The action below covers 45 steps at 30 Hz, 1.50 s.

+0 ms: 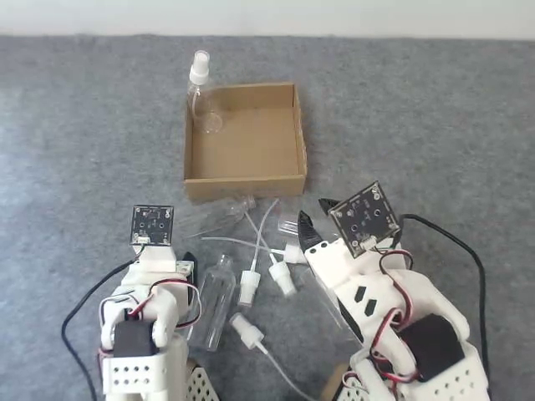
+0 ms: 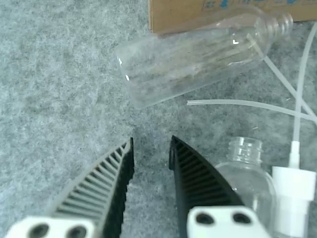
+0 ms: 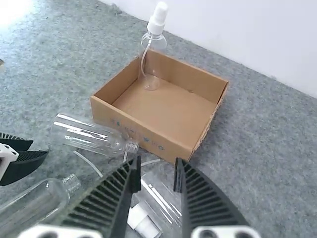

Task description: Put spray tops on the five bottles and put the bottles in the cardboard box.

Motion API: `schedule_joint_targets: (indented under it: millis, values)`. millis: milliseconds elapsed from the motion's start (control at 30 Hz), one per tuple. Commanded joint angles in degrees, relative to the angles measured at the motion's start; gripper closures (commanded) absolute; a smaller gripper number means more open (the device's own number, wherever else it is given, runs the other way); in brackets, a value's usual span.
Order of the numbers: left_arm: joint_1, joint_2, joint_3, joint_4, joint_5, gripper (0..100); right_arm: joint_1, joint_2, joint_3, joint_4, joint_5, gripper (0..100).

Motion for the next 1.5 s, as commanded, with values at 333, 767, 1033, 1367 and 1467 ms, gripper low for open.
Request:
schedule_joint_targets:
  millis: [333, 767, 1033, 1367, 1467]
  values:
    - [-0.09, -0.70, -0.66, 0.26, -0.18, 89, 0.40, -1.27, -0.35, -1.10, 0.88, 91.0]
    - [-0.09, -0.70, -0.66, 0.26, -0.18, 89, -0.04, -9.71, 2.73, -0.13, 3.16, 90.9]
    - [0.09, -0.70, -0.66, 0.26, -0.18, 89, -0.04, -9.45, 3.08, 4.70, 5.71, 83.3]
    - [0.18, -0.70, -0.66, 0.26, -0.18, 89, -0.04, -9.01, 3.08, 8.48, 7.21, 81.4]
    - [0.18, -0.70, -0.66, 0.18, -0.44, 89, -0.04, -5.67, 2.20, 8.48, 8.53, 81.4]
